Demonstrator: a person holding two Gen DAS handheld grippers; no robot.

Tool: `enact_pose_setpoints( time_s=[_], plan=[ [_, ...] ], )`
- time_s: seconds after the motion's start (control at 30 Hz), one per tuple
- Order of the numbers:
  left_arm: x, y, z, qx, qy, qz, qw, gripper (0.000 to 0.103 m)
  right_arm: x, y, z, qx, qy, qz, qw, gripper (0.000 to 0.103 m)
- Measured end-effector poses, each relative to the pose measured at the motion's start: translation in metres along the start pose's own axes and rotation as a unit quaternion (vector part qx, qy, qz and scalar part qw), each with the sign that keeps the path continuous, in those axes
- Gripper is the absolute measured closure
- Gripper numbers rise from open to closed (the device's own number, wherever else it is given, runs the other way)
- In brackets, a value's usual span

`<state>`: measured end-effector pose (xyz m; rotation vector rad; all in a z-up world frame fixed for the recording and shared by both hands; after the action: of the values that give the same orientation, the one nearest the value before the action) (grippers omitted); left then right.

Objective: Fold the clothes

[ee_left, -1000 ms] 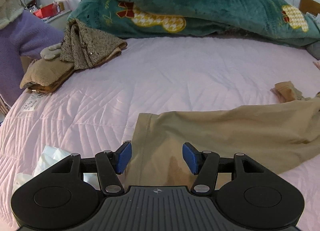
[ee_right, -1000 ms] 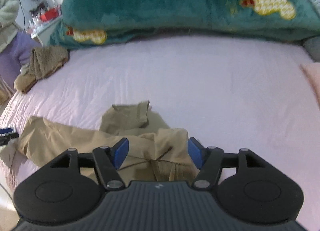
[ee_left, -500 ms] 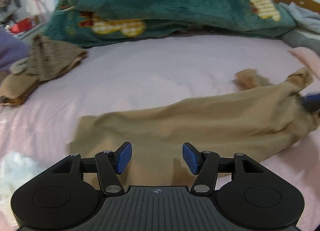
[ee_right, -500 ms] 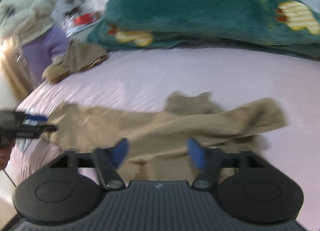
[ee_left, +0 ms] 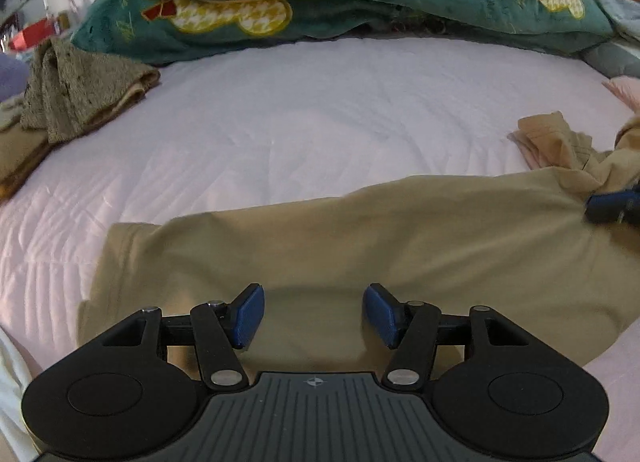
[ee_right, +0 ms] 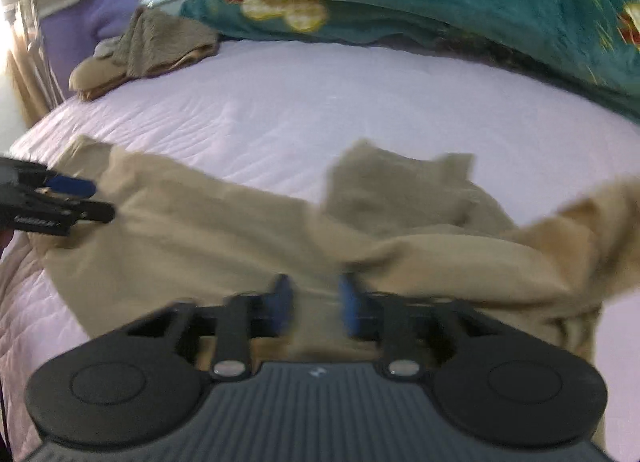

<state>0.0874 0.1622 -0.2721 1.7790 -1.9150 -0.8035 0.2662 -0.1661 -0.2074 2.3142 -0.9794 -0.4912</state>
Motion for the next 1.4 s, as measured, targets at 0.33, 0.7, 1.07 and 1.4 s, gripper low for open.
enact_pose_setpoints(
  time_s=[0.33, 0.7, 1.07, 1.4],
  plan=[
    [-0.061, 0.033, -0.001, 0.01, 0.01, -0.073, 0.9972, 0.043, 0.064, 0.053, 0.0, 0.009, -0.049, 0.1, 0.994, 0.095],
    [-0.103, 0.114, 0.02, 0.024, -0.027, -0.073, 0.9967, 0.043, -0.061, 0.128, -0.003, 0.059, 0.029, 0.083, 0.994, 0.036],
    [-0.124, 0.125, -0.001, 0.042, 0.044, -0.029, 0.9977, 0.043, -0.238, 0.079, -0.002, 0.065, 0.146, -0.006, 0.987, 0.039],
    [-0.113, 0.122, 0.066, 0.0, 0.049, -0.02, 0.9986, 0.043, -0.263, 0.043, -0.036, 0.05, 0.173, -0.017, 0.984, 0.047]
  ],
)
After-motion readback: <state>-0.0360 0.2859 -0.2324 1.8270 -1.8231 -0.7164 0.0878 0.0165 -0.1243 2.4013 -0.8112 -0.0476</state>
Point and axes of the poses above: each gripper's, at about its wrist camera, not at the fingertips, and y roughly against the way its jaws point, x to its right, z to its underside, the point moved 1 cm from there along -y, roughly the way its jaws point, and after that the axes turned 8 degrees about x, right-handed, at the moved point
